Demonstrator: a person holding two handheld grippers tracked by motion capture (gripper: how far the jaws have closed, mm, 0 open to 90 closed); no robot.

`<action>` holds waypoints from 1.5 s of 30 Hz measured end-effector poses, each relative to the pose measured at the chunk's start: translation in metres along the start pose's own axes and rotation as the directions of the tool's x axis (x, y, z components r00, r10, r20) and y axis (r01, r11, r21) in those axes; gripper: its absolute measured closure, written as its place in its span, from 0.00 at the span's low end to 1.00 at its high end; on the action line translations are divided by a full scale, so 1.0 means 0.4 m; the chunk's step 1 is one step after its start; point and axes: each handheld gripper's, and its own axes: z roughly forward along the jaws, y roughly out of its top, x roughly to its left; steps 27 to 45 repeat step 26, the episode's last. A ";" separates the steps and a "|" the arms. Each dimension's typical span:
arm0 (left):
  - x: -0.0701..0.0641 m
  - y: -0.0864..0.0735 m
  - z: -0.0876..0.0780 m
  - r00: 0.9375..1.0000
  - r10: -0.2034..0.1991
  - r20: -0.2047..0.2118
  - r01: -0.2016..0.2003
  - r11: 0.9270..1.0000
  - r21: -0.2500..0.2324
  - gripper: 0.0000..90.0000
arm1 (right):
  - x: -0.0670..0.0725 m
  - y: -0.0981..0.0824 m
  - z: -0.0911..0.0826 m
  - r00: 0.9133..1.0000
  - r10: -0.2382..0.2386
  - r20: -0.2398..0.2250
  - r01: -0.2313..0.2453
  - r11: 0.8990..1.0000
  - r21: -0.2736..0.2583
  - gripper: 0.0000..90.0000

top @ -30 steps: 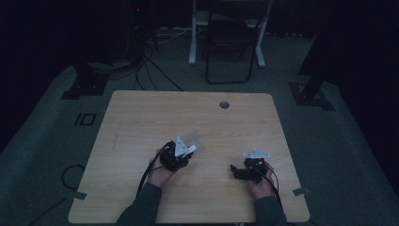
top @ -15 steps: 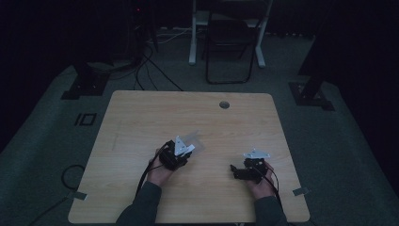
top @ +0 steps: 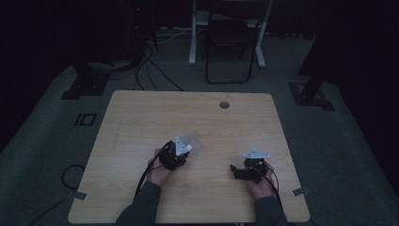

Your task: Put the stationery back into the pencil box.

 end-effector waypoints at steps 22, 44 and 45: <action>-0.032 -0.014 -0.059 0.998 -0.009 0.055 0.013 0.996 -0.085 0.67 | 0.000 0.000 0.000 1.000 0.000 0.000 0.000 1.000 0.000 0.15; -0.055 -0.024 -0.067 0.996 -0.005 0.094 0.014 0.996 -0.089 0.67 | 0.000 0.000 0.000 1.000 -0.001 0.000 0.001 1.000 0.000 0.15; -0.055 -0.024 -0.067 0.996 -0.005 0.094 0.014 0.996 -0.089 0.67 | 0.000 0.000 0.000 1.000 -0.001 0.000 0.001 1.000 0.000 0.15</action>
